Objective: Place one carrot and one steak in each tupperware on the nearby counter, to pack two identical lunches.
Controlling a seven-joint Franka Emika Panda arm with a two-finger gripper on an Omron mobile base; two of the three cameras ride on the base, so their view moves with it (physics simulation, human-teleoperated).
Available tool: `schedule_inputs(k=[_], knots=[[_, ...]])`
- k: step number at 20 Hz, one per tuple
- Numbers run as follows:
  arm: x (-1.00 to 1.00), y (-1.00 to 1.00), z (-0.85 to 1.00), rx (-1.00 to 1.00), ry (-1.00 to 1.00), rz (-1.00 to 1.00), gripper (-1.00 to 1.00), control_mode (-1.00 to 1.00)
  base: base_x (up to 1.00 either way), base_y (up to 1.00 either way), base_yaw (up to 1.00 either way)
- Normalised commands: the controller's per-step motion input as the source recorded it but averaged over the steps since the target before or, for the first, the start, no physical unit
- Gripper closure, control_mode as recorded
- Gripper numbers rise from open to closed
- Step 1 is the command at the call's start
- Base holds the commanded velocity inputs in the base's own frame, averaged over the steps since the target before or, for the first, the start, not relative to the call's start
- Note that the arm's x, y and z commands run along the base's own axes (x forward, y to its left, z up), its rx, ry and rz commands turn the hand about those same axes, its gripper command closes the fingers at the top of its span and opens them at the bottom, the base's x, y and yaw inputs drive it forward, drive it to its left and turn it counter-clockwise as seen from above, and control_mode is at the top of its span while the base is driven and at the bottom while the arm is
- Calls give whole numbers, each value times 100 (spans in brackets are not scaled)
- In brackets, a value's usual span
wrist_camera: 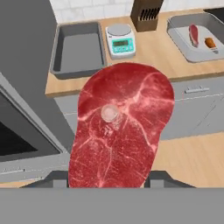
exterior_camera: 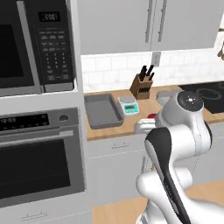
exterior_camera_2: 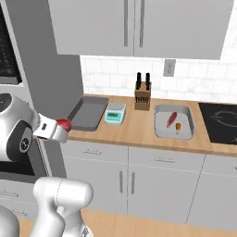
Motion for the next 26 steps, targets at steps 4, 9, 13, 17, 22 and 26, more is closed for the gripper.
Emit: schedule_inputs(k=[4,9,13,17,22,26], knots=[[0,0,0,0,0,0,100,100,0,-9,22],[0,0,0,0,0,0,100,100,71,-24,4],[0,0,0,0,0,0,100,100,78,-25,6],[71,-14,-7,0,2,13,100,-100,21,-5,3],[100,0,-35,0,4,21,100,-100,0,0,0],[100,4,-49,-5,9,7,100,-100,0,0,0]])
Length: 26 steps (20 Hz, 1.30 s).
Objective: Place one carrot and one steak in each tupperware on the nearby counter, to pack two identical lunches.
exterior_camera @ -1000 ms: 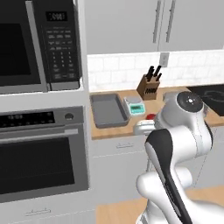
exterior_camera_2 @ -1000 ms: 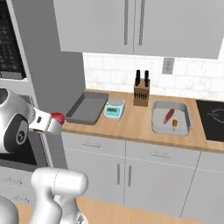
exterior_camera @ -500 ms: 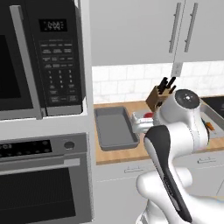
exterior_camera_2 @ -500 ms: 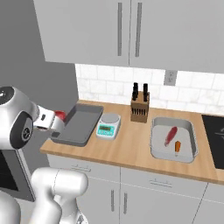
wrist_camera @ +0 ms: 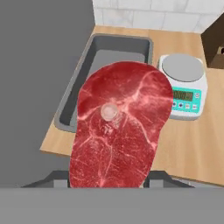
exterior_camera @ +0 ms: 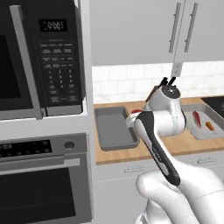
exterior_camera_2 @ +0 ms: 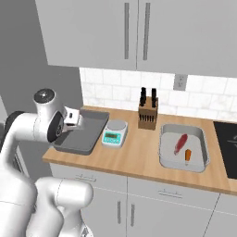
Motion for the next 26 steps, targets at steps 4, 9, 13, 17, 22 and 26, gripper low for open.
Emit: schedule_inputs(k=[4,9,13,17,22,26], knots=[[83,0,-73,-11,12,0,100,-100,0,0,0],[76,2,-61,-7,8,0,100,-100,0,0,0],[95,0,-29,0,1,0,100,-100,0,0,0],[93,5,-36,0,5,0,100,-100,0,0,0],[71,25,-72,-7,15,0,-100,-100,0,0,0],[42,1,-16,-2,4,0,-100,-100,0,0,0]])
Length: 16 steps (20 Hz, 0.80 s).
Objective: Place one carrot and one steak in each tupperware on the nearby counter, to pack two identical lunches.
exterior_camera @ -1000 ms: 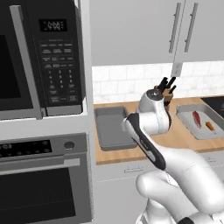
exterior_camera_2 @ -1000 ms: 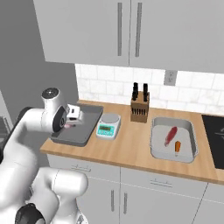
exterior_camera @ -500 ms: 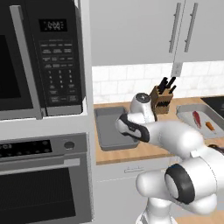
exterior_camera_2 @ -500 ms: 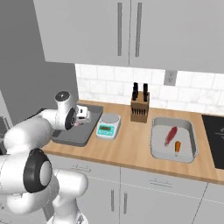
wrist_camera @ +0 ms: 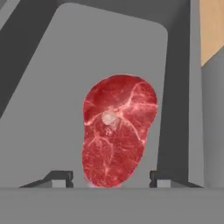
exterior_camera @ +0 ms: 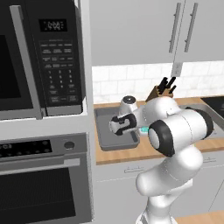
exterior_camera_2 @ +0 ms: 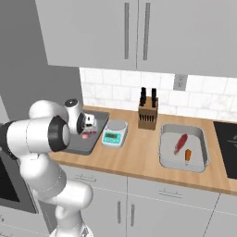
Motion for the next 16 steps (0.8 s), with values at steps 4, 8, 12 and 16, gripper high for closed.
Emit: schedule_inputs(k=[4,8,12,16], knots=[[-1,0,73,2,-2,0,-100,-100,0,0,0],[-39,-1,98,0,-17,0,-100,-100,0,0,0],[-100,-35,74,0,-22,0,-100,-100,0,0,0],[-100,-54,59,0,-22,0,-100,-100,0,0,0]])
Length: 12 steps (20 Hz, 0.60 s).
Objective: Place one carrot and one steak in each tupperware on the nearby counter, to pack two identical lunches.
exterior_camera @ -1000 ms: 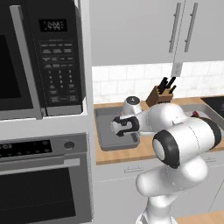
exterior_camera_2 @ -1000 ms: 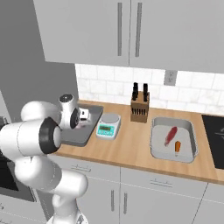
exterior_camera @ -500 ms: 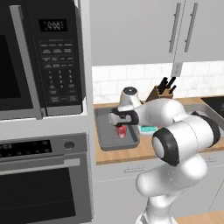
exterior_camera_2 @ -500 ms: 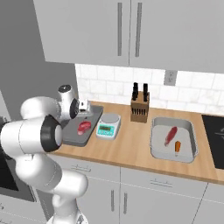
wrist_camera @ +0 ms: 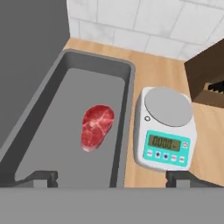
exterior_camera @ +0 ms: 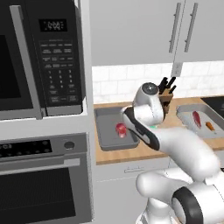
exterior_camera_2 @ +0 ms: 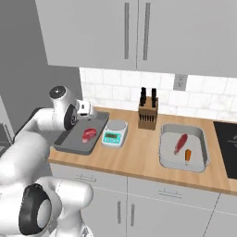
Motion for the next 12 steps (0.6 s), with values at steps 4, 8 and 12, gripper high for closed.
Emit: schedule_inputs(k=[4,8,12], knots=[[-100,-52,72,3,-22,0,-100,-100,0,0,0],[-100,-25,45,5,-3,1,-100,-100,0,0,0],[-25,-4,2,1,0,4,-100,100,-75,-4,25]])
